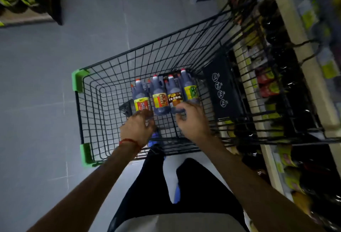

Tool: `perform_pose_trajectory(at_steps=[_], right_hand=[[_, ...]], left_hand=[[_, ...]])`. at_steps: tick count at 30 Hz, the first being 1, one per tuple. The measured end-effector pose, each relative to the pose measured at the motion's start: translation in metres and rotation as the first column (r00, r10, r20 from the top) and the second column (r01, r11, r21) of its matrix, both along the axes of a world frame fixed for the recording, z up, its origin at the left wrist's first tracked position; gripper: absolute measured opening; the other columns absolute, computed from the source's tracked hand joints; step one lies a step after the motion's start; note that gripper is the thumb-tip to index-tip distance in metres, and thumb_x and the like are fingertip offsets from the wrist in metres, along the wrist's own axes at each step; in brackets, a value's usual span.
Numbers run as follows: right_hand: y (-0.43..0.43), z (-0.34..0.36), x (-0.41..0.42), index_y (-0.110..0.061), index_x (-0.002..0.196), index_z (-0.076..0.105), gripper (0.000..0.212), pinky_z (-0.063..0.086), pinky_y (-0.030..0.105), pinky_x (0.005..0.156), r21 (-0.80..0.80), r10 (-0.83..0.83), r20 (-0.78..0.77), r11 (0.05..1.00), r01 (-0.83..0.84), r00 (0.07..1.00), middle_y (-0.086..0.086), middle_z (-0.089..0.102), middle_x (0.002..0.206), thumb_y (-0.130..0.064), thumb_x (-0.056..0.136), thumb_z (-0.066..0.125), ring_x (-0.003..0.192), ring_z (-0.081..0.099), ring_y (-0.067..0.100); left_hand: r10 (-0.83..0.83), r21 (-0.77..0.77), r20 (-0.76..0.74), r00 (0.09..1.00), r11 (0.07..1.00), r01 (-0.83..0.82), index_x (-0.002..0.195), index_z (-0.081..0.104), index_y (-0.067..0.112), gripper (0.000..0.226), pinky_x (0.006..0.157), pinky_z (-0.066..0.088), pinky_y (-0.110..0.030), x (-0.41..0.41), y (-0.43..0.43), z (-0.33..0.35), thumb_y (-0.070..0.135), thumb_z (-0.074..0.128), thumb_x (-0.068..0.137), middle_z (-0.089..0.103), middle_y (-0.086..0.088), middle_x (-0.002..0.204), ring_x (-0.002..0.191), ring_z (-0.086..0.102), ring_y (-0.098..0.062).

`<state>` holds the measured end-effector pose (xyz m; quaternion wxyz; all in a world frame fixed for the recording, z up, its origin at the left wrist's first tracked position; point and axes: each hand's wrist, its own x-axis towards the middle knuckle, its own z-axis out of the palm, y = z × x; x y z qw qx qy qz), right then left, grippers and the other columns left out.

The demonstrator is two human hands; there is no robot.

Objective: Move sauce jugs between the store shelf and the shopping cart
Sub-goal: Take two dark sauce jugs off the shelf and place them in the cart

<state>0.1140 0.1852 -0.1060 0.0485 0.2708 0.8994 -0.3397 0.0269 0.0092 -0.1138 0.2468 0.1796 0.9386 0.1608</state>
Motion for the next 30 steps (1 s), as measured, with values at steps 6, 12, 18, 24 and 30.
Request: perform_pose_trajectory(at_steps=[6, 12, 18, 24, 30], right_hand=[[0.001, -0.073, -0.041, -0.009, 0.112, 0.07, 0.026, 0.047, 0.033, 0.081, -0.076, -0.078, 0.098, 0.993, 0.085, 0.992, 0.013, 0.065, 0.112, -0.022, 0.09, 0.065, 0.102, 0.061, 0.032], [0.01, -0.144, -0.066, -0.01, 0.121, 0.065, 0.035, 0.051, 0.039, 0.085, -0.17, -0.006, 0.208, 0.985, 0.042, 0.978, 0.012, 0.062, 0.122, -0.024, 0.089, 0.064, 0.112, 0.059, 0.032], [0.015, -0.196, -0.082, -0.017, 0.13, 0.056, 0.046, 0.054, 0.052, 0.094, -0.261, 0.071, 0.287, 0.965, 0.007, 0.955, 0.008, 0.06, 0.127, -0.036, 0.09, 0.065, 0.114, 0.059, 0.031], [0.011, -0.229, -0.093, -0.007, 0.146, 0.046, 0.064, 0.028, 0.02, 0.094, -0.291, 0.047, 0.327, 0.955, 0.054, 0.944, 0.012, 0.055, 0.139, -0.029, 0.093, 0.073, 0.124, 0.054, 0.026], [-0.003, -0.239, -0.097, -0.002, 0.155, 0.032, 0.092, 0.029, 0.02, 0.097, -0.251, -0.003, 0.285, 0.965, 0.077, 0.959, 0.018, 0.042, 0.145, -0.041, 0.086, 0.078, 0.128, 0.044, 0.026]], left_hand=[[0.078, -0.062, 0.131, 0.988, 0.996, -0.07, 0.12, 0.059, 0.028, 0.052, 0.079, 0.057, -0.046, -0.043, 0.003, -0.073, 0.065, 0.04, 0.089, 0.068, -0.005, 0.111, 0.097, 0.066, -0.03], [0.24, -0.074, 0.191, 0.952, 0.97, -0.23, 0.143, 0.039, 0.008, 0.079, 0.092, 0.05, -0.053, -0.049, 0.011, -0.149, 0.052, 0.071, 0.086, 0.052, -0.015, 0.132, 0.121, 0.049, -0.034], [0.465, -0.077, 0.214, 0.859, 0.885, -0.46, 0.144, 0.033, 0.003, 0.093, 0.103, 0.045, -0.057, -0.065, 0.029, -0.206, 0.045, 0.081, 0.076, 0.042, -0.016, 0.138, 0.128, 0.042, -0.034], [0.577, -0.014, 0.282, 0.767, 0.801, -0.598, 0.141, 0.032, 0.006, 0.1, 0.102, 0.05, -0.051, -0.078, 0.031, -0.247, 0.041, 0.09, 0.067, 0.045, -0.014, 0.135, 0.125, 0.049, -0.033], [0.611, 0.022, 0.271, 0.744, 0.768, -0.64, 0.133, 0.04, 0.015, 0.092, 0.085, 0.057, -0.041, -0.082, 0.023, -0.257, 0.046, 0.091, 0.062, 0.065, -0.004, 0.118, 0.103, 0.065, -0.027]])
